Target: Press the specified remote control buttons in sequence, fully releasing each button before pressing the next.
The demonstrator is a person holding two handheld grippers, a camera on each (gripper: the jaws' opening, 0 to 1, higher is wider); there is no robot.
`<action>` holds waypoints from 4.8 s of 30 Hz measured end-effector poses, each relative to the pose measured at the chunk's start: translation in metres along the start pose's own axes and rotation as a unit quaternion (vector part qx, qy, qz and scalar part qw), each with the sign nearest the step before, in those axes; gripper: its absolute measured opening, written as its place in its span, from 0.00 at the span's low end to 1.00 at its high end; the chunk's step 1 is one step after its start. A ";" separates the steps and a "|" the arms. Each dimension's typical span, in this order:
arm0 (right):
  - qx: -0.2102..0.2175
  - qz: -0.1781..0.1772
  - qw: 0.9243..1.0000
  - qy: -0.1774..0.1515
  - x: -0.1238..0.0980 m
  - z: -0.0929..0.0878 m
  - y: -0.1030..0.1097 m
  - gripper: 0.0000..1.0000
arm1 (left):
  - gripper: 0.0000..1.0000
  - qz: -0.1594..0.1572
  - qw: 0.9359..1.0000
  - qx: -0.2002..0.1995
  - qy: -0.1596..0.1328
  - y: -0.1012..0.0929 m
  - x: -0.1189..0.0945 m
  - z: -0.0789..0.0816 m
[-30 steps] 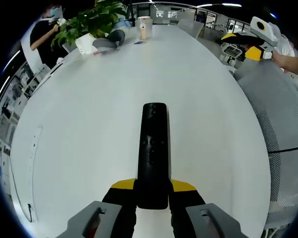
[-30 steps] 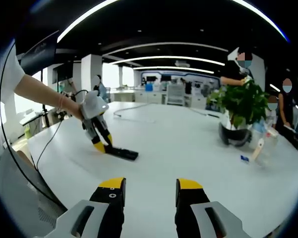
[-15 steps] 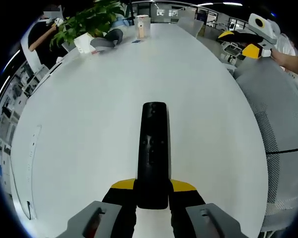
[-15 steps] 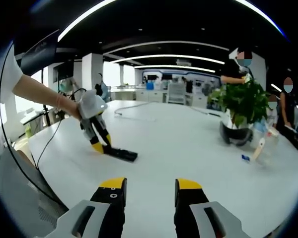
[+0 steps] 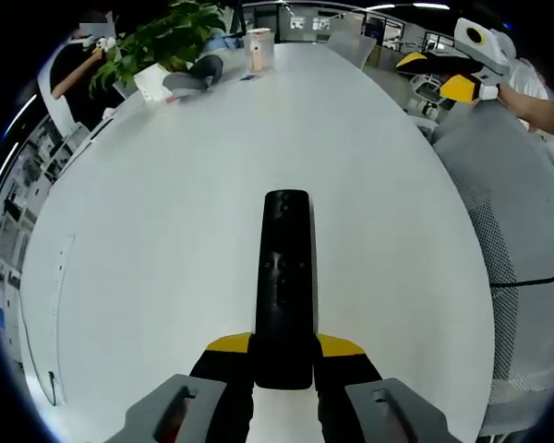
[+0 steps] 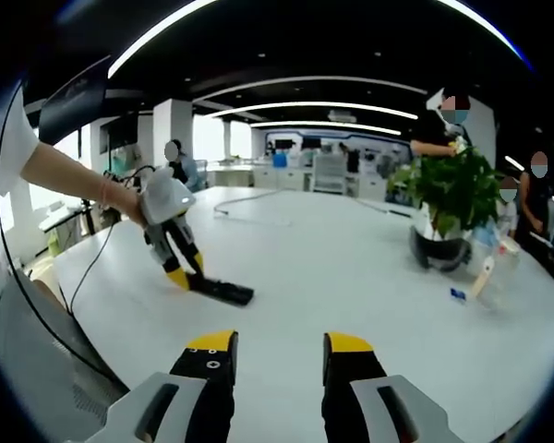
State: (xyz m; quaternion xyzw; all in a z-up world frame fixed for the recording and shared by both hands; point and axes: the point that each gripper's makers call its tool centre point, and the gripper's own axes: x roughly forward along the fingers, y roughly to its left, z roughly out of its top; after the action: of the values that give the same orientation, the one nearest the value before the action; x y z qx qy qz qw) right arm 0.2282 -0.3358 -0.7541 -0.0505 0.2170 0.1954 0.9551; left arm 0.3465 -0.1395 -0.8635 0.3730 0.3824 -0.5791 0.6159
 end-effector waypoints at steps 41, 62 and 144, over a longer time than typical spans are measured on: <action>-0.011 0.010 1.000 0.013 0.002 -0.003 0.005 0.33 | 0.24 -0.011 1.000 0.008 -0.023 -0.061 -0.004 -0.004; -0.013 0.014 1.000 0.024 0.005 -0.007 0.007 0.32 | 0.24 -0.014 1.000 0.015 -0.022 -0.090 -0.005 -0.007; -0.059 0.210 0.962 0.165 0.023 -0.031 0.078 0.00 | 0.24 -0.006 1.000 -0.006 0.008 -0.139 -0.005 -0.010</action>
State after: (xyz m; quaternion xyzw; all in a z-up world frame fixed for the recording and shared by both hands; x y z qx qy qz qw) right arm 0.2040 -0.2613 -0.7924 -0.0911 0.3653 0.3931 0.8389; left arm 0.2068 -0.1355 -0.8651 0.3715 0.3936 -0.5775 0.6112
